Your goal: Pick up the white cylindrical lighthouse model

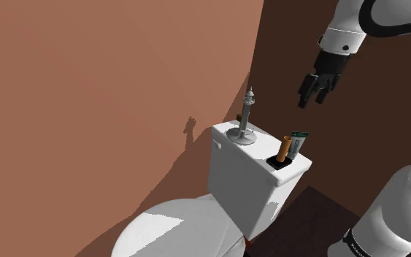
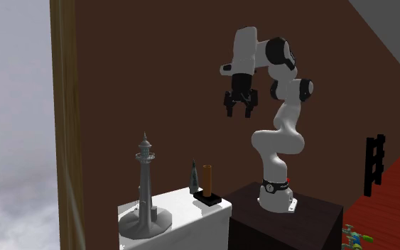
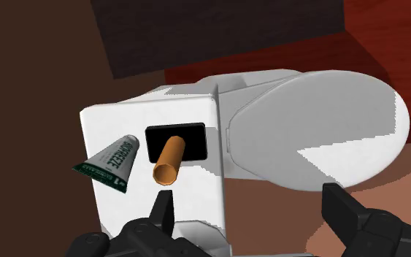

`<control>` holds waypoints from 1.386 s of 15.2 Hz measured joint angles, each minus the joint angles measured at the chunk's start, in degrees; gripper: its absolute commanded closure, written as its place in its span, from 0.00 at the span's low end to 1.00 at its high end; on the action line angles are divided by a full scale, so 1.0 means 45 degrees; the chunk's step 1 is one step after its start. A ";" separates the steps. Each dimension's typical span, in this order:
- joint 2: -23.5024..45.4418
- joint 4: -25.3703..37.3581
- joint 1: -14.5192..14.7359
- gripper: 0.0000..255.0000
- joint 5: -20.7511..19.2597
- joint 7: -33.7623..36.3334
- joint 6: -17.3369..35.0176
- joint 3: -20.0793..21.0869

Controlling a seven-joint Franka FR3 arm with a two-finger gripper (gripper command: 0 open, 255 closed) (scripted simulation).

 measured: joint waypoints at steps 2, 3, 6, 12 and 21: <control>0.0113 -0.0026 -0.0030 0.00 0.0014 0.0104 0.0152 0.0030; 0.0424 0.0062 -0.0076 0.00 0.0034 0.0265 0.0397 0.0074; 0.1695 0.0425 -0.0305 0.00 -0.0010 0.0699 0.1400 0.0069; 0.4340 0.1454 -0.0771 0.00 -0.0137 0.1629 0.3238 0.0003; 0.8496 0.4359 -0.1334 0.00 -0.0307 0.3048 0.4816 -0.0170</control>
